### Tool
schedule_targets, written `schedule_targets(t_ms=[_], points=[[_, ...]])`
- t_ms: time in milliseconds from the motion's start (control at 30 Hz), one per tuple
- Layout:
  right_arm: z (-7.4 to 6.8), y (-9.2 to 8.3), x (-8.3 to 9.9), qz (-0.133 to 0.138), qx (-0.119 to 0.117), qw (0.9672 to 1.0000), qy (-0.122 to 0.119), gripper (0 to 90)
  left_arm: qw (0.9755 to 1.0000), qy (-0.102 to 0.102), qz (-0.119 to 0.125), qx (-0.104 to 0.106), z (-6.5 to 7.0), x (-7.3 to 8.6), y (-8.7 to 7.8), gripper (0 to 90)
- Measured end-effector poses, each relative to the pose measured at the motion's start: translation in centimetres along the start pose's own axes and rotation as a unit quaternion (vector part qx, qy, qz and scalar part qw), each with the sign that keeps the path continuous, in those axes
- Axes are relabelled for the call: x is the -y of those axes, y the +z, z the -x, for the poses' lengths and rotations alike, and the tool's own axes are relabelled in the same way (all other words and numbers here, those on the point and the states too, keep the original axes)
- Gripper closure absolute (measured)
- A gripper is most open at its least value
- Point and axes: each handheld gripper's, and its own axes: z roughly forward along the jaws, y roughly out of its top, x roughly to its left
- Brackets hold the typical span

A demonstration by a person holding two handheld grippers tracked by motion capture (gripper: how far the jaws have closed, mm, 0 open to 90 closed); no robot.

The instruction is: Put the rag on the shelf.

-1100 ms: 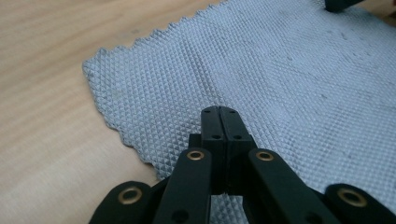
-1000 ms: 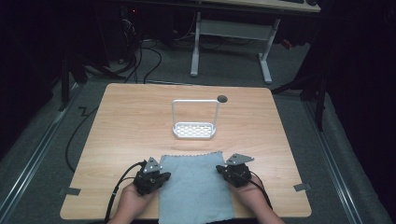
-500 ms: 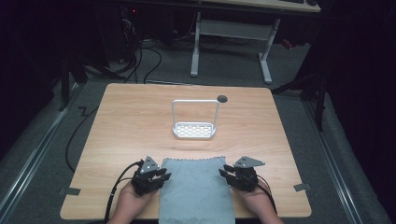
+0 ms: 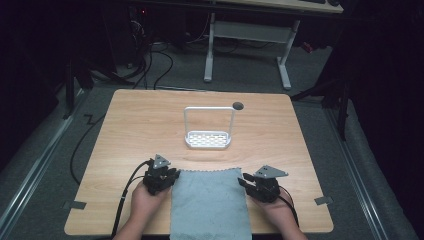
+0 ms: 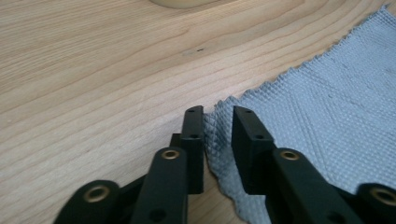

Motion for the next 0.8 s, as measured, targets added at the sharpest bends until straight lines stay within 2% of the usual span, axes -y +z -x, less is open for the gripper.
schedule_targets(t_ms=[67,133,167,333,400,467,500,533,600,700,800], points=[[0.0,0.0,0.0,0.001,0.001,1.0000,0.002,67.3,1.0000,0.002,0.001,0.002,0.1,0.0,0.1,86.0],[0.0,0.0,0.0,0.003,0.003,1.0000,0.001,66.4,0.9999,0.014,0.006,-0.005,0.4,0.2,0.2,87.8],[0.0,-0.1,-0.1,0.006,0.006,1.0000,-0.004,65.6,0.9998,0.014,0.012,-0.004,0.5,0.3,0.2,89.1],[0.2,0.1,-0.4,0.011,0.011,0.9999,0.001,64.1,0.9998,0.010,0.014,0.005,0.3,0.3,0.2,89.5],[0.3,0.5,-0.9,0.015,0.012,0.9998,0.002,63.9,0.9998,0.007,0.015,0.009,0.1,0.4,0.2,89.5],[0.9,1.3,-2.3,0.014,0.020,0.9997,0.004,62.8,0.9998,0.010,0.017,0.009,0.2,0.4,0.2,89.4],[1.2,1.6,-2.7,0.013,0.020,0.9996,0.013,62.4,0.9998,0.010,0.017,0.009,0.2,0.4,0.2,89.4],[1.2,1.6,-2.7,0.013,0.020,0.9996,0.013,62.4,0.9998,0.010,0.017,0.009,0.2,0.4,0.2,89.4],[1.6,2.4,-3.1,0.000,0.022,0.9996,0.018,60.2,0.9998,0.009,0.017,0.010,0.2,0.5,0.2,89.4],[2.2,3.7,-2.5,-0.020,0.034,0.9990,0.022,60.2,0.9997,0.007,0.017,0.014,0.1,0.5,0.2,89.3],[2.4,4.0,-2.1,-0.029,0.028,0.9988,0.028,60.2,0.9997,0.002,0.017,0.018,0.0,0.5,0.2,89.3]])
